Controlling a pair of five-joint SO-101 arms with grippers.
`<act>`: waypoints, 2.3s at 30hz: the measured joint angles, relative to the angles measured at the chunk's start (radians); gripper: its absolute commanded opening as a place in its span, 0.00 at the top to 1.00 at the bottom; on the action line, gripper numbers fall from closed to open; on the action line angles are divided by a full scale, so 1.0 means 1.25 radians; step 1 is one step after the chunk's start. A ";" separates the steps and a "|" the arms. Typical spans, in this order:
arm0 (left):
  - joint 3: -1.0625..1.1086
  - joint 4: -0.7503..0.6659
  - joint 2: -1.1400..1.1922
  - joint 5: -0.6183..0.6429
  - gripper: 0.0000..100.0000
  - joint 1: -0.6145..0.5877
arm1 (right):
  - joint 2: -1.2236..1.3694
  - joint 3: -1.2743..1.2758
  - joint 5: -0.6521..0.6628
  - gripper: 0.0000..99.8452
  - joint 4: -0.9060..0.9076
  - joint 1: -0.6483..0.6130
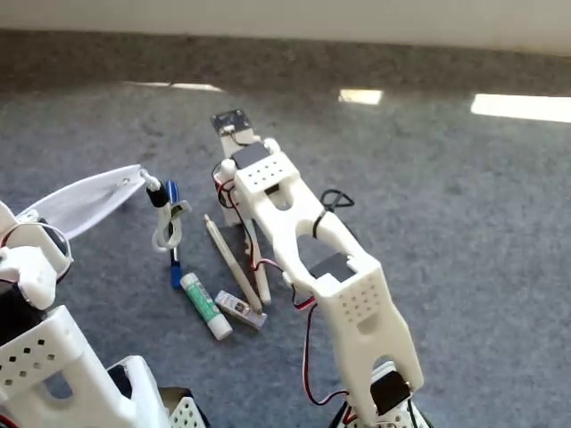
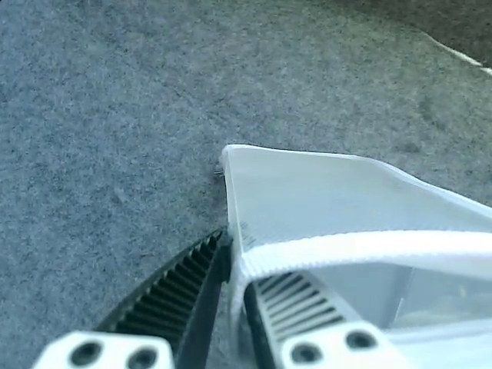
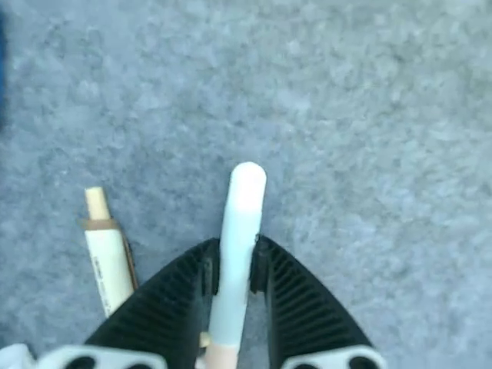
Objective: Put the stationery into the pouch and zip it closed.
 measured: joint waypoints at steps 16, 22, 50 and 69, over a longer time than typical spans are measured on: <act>0.000 0.000 0.000 0.027 0.99 0.119 | -0.417 0.263 0.001 0.99 0.017 0.036; 0.000 0.000 0.000 0.034 0.99 0.139 | -0.684 0.543 0.001 0.99 -0.147 0.038; 0.000 0.000 0.000 0.034 0.99 0.180 | -1.251 0.702 0.001 0.99 -0.374 -0.123; 0.000 -0.006 0.000 0.034 0.99 0.184 | -1.294 0.745 0.001 0.99 -0.868 -0.228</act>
